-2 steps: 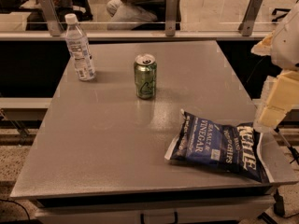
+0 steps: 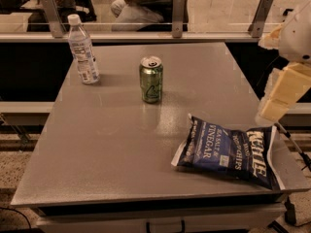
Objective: Knock blue plastic bottle over
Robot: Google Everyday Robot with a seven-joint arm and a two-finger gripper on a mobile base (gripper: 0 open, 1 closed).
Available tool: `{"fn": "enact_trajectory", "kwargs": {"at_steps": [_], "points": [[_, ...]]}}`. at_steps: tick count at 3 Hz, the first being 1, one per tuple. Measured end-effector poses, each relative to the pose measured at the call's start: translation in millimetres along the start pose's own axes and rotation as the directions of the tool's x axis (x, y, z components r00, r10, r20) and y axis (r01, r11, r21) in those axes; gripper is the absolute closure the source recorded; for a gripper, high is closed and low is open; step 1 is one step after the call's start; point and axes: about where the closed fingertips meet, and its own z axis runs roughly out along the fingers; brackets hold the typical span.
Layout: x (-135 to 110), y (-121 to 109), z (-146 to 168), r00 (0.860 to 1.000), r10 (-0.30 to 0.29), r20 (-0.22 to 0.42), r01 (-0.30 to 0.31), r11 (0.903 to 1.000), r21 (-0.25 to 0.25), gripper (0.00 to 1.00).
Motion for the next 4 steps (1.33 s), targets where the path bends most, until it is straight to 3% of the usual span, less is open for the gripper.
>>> {"fn": "enact_trajectory", "kwargs": {"at_steps": [1, 2, 3, 4], "points": [[-24, -25, 1, 0.996, 0.004, 0.088, -0.007, 0.9996, 0.027, 0.00], [-52, -52, 3, 0.982, 0.016, 0.190, -0.023, 0.9992, 0.034, 0.00], [-90, -62, 3, 0.963, 0.023, 0.268, -0.031, 0.9991, 0.029, 0.00], [-129, -70, 12, 0.950, 0.056, 0.309, -0.064, 0.9978, 0.017, 0.00]]}}
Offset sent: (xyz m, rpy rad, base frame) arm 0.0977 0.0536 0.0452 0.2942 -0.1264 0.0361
